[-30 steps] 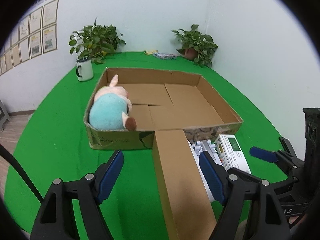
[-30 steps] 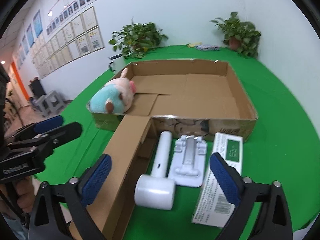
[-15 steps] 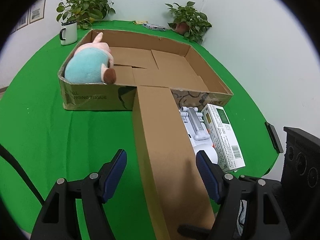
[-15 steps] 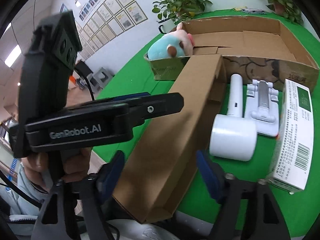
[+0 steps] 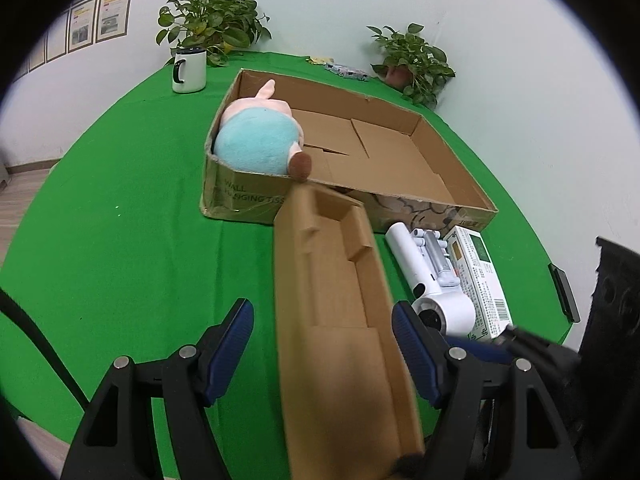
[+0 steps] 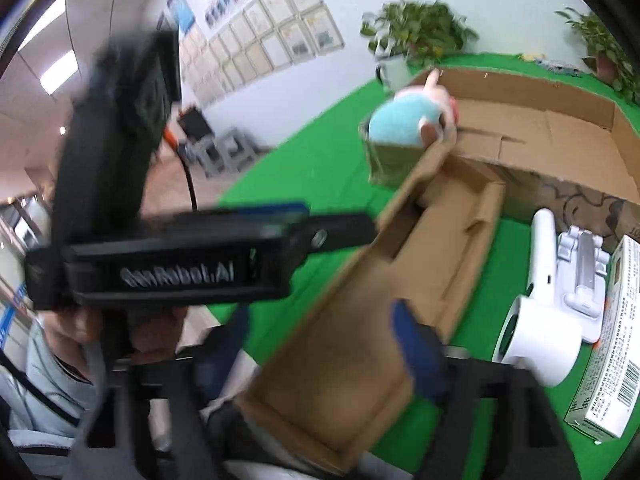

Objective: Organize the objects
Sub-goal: 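Grasp the cardboard insert's side wall with the right gripper and lift it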

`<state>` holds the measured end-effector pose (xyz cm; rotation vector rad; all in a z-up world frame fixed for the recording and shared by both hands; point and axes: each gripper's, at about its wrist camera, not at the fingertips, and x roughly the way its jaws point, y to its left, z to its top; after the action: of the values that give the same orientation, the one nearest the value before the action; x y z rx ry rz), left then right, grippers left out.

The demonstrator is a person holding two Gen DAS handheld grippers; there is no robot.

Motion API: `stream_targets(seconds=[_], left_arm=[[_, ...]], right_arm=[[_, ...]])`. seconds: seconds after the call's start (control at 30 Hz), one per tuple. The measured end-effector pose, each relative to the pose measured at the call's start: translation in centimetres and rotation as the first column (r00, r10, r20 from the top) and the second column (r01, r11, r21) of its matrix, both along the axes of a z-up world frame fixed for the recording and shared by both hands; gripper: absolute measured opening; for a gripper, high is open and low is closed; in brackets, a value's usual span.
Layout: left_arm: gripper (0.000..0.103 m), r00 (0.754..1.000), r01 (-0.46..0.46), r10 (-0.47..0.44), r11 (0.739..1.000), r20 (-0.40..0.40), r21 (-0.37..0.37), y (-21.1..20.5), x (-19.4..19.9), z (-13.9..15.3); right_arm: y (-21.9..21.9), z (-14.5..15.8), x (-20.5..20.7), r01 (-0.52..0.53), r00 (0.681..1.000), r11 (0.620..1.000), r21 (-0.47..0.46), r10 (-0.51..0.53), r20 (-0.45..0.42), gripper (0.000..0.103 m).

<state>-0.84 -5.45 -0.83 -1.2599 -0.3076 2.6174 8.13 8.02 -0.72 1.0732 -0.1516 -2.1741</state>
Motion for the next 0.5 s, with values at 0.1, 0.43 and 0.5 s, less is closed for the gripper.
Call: stream_targets(seconds=[0.1,0.43,0.5], left_arm=[[0.071,1.0,-0.002,0.002,1.0,0.019,-0.002,-0.4,-0.1,-0.8],[0.033,0.992,-0.012,0.016,0.999,0.123,-0.032,-1.4,-0.6,-4.3],[0.031,0.988,-0.004,0.01,0.999,0.157,-0.037,-0.9,-0.5,-5.2]], right_arm=[[1.8,0.2,-0.1,0.073,0.997,0.997,-0.007,-0.073,-0.011,0.085],[0.4,-1.5,-2.4,0.197,0.979,0.968,0.158,-0.203,0.024,0.067],[0.0,-2.1,-2.9,0.213,0.976,0.958,0.194,-0.219,0.012,0.057]])
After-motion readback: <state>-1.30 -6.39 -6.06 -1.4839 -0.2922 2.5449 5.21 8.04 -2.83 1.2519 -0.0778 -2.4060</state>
